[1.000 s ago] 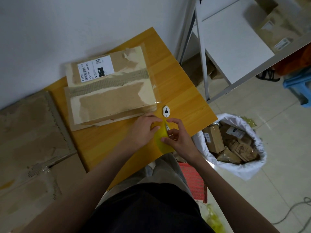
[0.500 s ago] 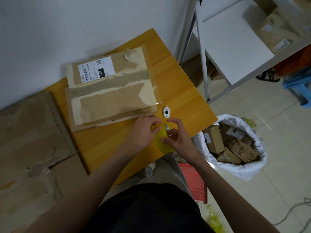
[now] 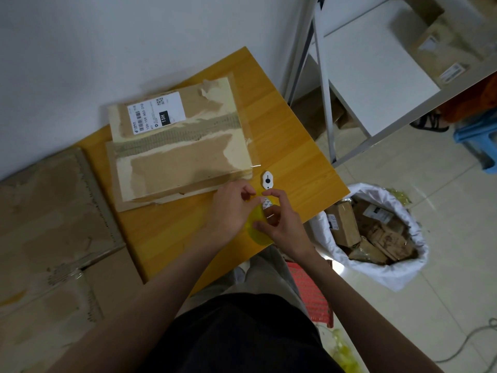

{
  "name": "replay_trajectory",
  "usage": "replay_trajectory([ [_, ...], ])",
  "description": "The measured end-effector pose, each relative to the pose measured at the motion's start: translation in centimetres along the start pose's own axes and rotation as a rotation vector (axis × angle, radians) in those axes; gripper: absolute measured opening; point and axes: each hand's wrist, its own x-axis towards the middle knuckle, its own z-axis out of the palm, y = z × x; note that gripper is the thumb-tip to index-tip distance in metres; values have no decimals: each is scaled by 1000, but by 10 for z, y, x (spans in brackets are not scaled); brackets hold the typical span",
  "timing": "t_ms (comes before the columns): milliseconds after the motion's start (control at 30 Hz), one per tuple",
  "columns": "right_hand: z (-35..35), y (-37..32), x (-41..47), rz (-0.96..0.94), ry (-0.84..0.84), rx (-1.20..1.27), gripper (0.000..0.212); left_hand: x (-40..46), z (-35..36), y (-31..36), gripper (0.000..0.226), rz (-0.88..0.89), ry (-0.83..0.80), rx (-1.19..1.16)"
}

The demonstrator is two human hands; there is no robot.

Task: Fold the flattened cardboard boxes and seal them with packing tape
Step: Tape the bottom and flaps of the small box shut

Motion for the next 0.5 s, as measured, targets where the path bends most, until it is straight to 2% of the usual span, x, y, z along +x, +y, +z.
replay_trajectory([
  [233,3,-4,-1,-18,58,8,64,-6,4,6,11,41,60,-54],
  [500,0,-16,-5,-62,97,20,63,-14,3,12,10,107,112,-90],
])
